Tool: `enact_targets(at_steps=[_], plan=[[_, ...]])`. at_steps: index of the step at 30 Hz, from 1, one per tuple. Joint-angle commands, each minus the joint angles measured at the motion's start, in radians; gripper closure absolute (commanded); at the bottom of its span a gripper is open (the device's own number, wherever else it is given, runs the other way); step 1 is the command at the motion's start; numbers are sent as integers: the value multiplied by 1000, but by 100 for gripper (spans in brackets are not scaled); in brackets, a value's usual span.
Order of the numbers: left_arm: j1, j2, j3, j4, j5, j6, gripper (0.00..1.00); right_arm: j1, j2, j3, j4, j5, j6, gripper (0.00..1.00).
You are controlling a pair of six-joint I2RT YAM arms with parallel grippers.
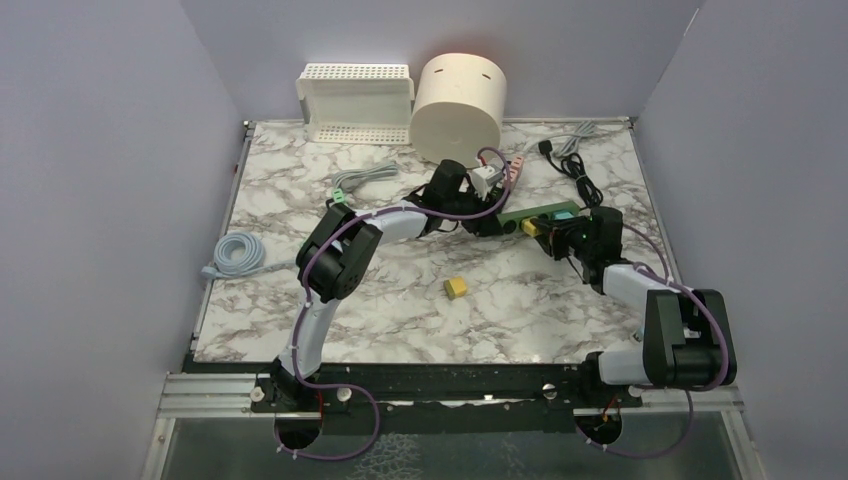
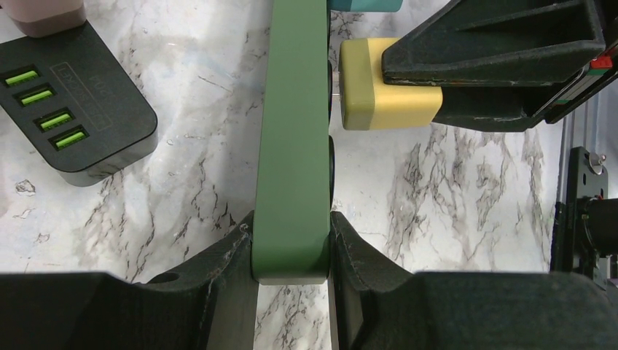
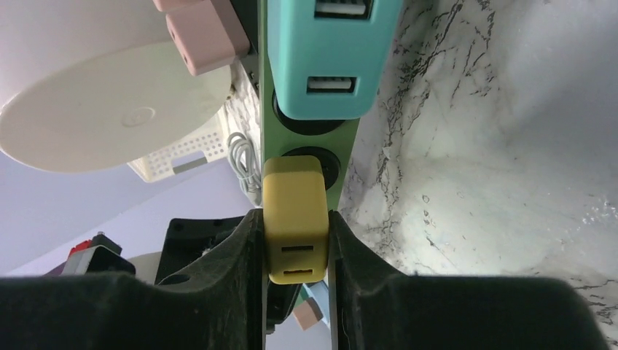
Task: Pull the plug off the socket
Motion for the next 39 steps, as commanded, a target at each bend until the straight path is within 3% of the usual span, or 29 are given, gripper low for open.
enact_targets(at_steps=[1, 2, 3, 9, 14, 21, 29, 32, 39], plan=[[0, -49, 10, 72, 8, -3, 100, -4, 25, 35, 19, -5, -44, 83], [-1, -46, 11, 71, 12, -2, 100, -4, 28, 37, 20, -8, -47, 94], [-4, -45, 15, 66, 9, -1, 100, -4, 33, 38, 20, -11, -52, 98], [-8, -33, 42, 2, -85, 5, 100, -4, -11, 115, -135, -8, -178, 99], [-8, -14, 65, -15, -124, -21, 100, -4, -129, 95, -210, 29, -141, 99], [-5, 24, 102, -7, -128, -95, 100, -4, -230, -92, -31, -1, 2, 99], [15, 51, 104, 82, -63, -224, 100, -5, -272, -251, 120, -18, 3, 99], [16, 47, 107, 76, -65, -213, 100, -4, -285, -196, 50, -52, -130, 99], [16, 44, 118, 38, -57, -174, 100, -4, -161, 221, -396, -307, -842, 99]])
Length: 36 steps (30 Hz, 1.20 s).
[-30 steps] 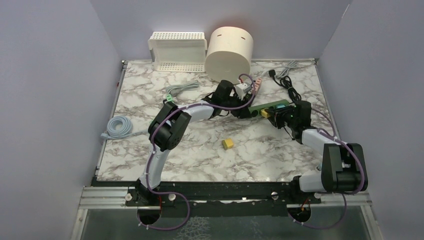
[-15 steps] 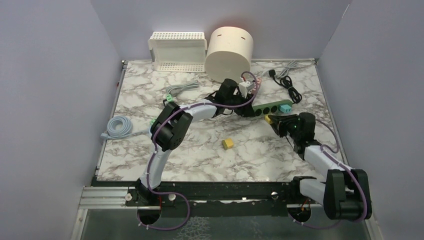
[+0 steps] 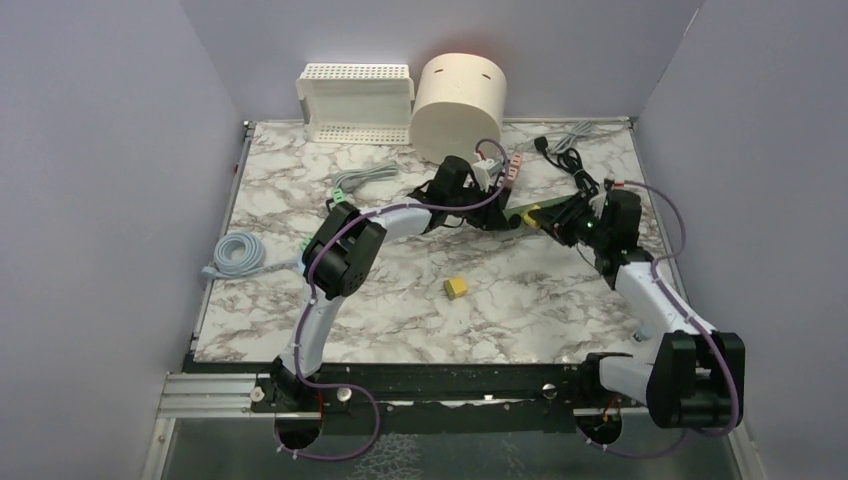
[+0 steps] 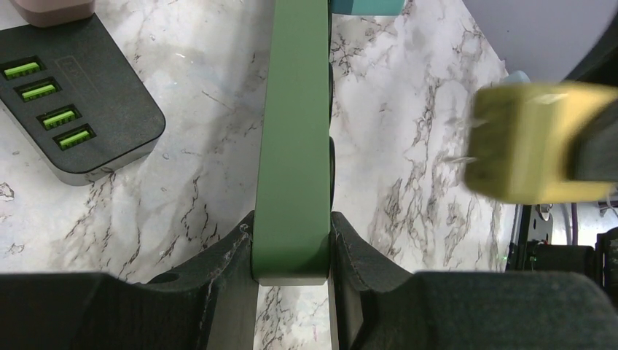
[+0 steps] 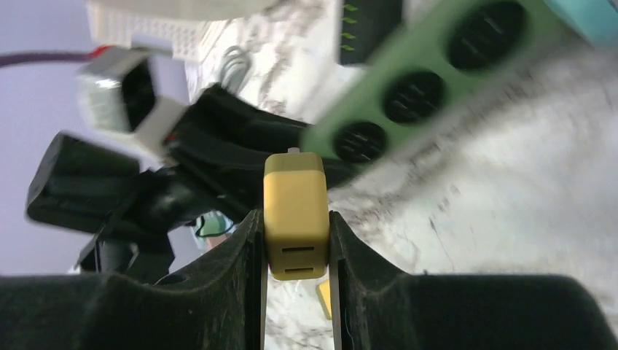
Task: Pull the plug off the socket
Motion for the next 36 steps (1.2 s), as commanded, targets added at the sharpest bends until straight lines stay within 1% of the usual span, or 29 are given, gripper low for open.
enact_targets(at_steps=[1, 4, 6, 7, 10, 13, 17, 20, 25, 28, 29, 33, 36], plan=[[14, -4, 48, 32, -22, 17, 100, 1, 82, 228, -281, -228, -515, 99], [16, 1, 54, 29, -22, 21, 100, 2, 161, 314, -421, -366, -675, 99], [17, 3, 55, 36, -16, 17, 100, 5, 158, 304, -447, -443, -720, 99], [17, 5, 57, 40, -13, 12, 100, 9, 141, 286, -450, -449, -725, 99], [21, 9, 64, 46, 1, 5, 100, 27, 76, 229, -458, -434, -760, 99], [23, 16, 76, 41, 13, 8, 100, 104, 70, 214, -498, -393, -826, 99], [25, 31, 100, 26, 30, 9, 100, 227, 168, 221, -522, -365, -877, 99], [27, 34, 105, 25, 40, 1, 100, 288, 252, 221, -506, -339, -891, 99], [29, 27, 97, 15, 52, 8, 100, 316, 313, 199, -431, -324, -870, 97], [31, 25, 88, 18, 57, 8, 100, 318, 344, 215, -429, -329, -875, 96], [30, 28, 88, 18, 59, 7, 100, 321, 356, 220, -427, -325, -874, 94], [31, 35, 87, 25, 70, 0, 100, 336, 404, 231, -423, -282, -868, 82], [31, 37, 82, 28, 72, 0, 100, 336, 419, 232, -411, -252, -860, 79]])
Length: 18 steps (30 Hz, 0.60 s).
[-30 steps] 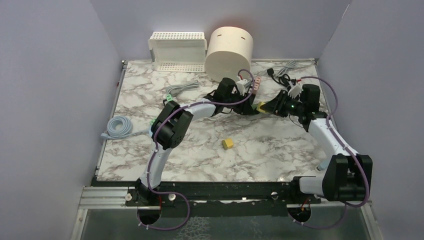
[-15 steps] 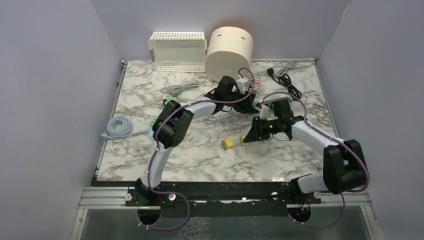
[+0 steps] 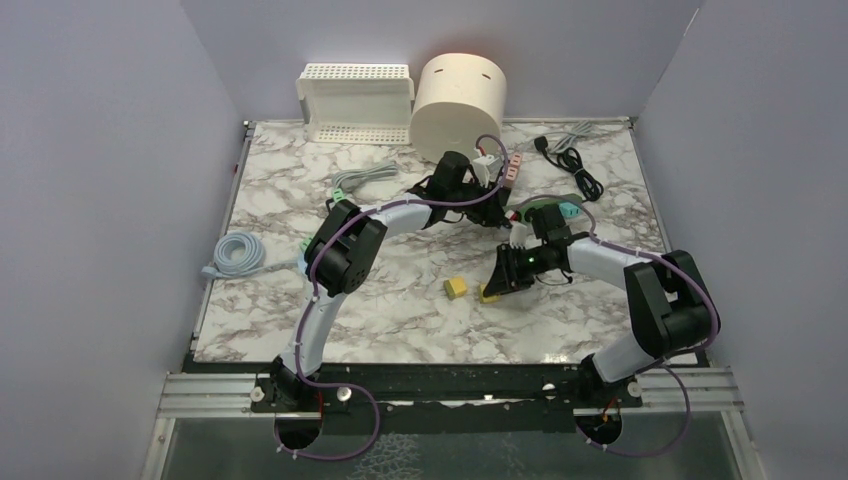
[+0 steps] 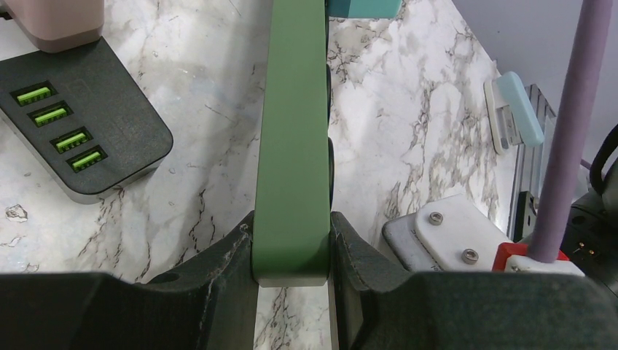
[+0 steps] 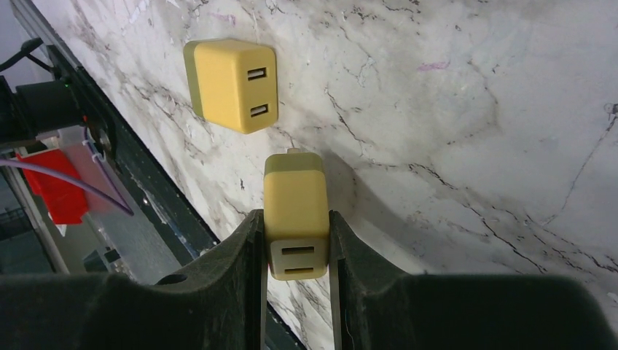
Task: Pull the plug off the socket
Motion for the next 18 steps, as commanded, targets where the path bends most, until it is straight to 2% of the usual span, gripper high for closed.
enact_targets(at_steps=[1, 4, 9, 18], plan=[[15, 4, 19, 54, 17, -9, 100, 9, 27, 31, 37, 60, -3, 79], [17, 3, 14, 53, 20, -6, 100, 9, 42, 44, 38, 78, -6, 78], [21, 3, 6, 54, 24, -6, 100, 9, 23, 64, 45, 152, 2, 70], [22, 8, 5, 55, 32, -3, 100, 10, 14, 99, 63, 199, 21, 63]])
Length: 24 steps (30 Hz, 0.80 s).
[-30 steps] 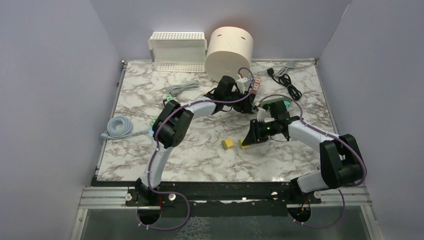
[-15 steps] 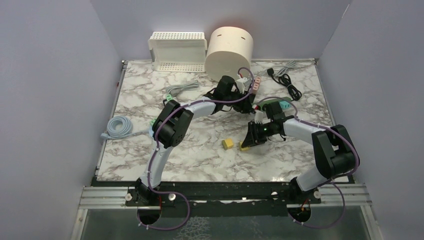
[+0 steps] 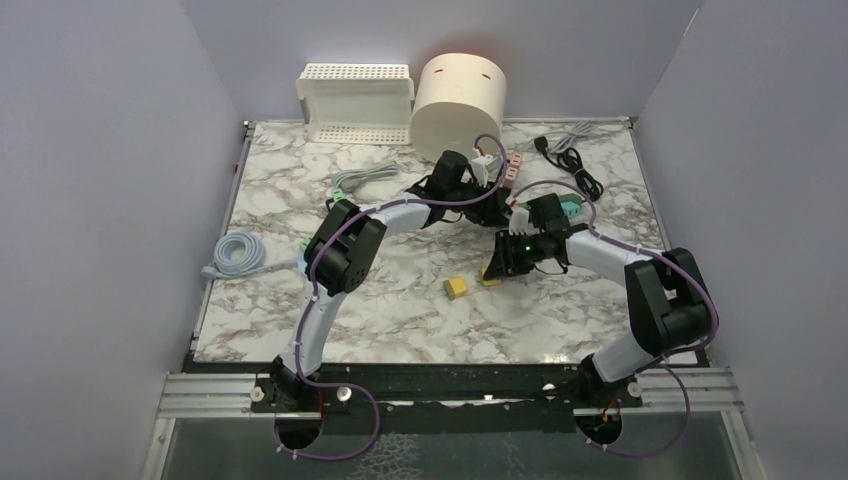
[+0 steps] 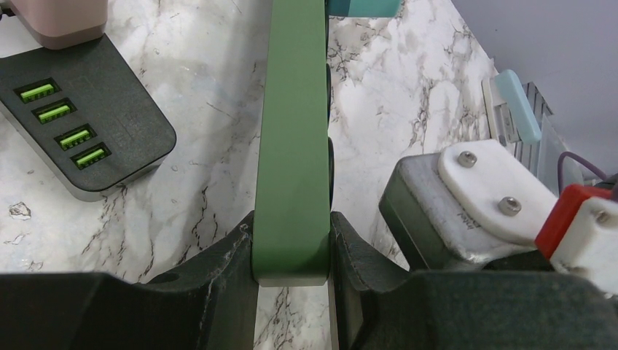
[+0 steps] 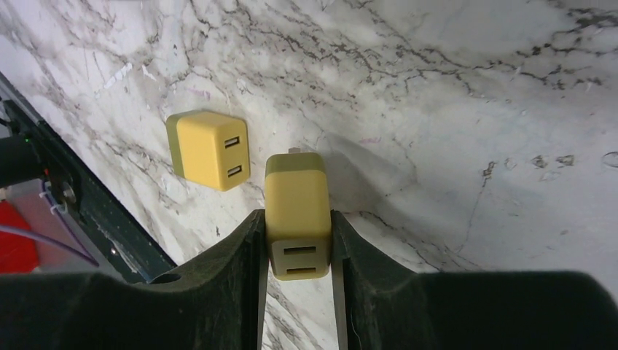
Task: Pull the plug off the socket
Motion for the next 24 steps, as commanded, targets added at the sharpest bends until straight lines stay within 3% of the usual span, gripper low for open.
enact_targets(at_steps=[1, 4, 9, 11, 12, 19, 24], plan=[[15, 6, 5, 53, 16, -3, 100, 4, -9, 28, 33, 69, 9, 61], [15, 8, 3, 52, 19, -2, 100, 4, -8, 25, 36, 82, 12, 54], [16, 9, 5, 51, 24, -3, 100, 4, -15, 23, 27, 98, 3, 51], [17, 11, 6, 52, 25, -4, 100, 4, -21, 24, 21, 114, -1, 29], [17, 12, 8, 52, 25, -5, 100, 4, -26, 23, 19, 125, -2, 27], [18, 12, 10, 48, 31, -5, 100, 4, -121, 27, 10, 238, 15, 26], [17, 2, -14, 66, 30, -13, 100, -8, -272, 57, -14, 458, 92, 15]])
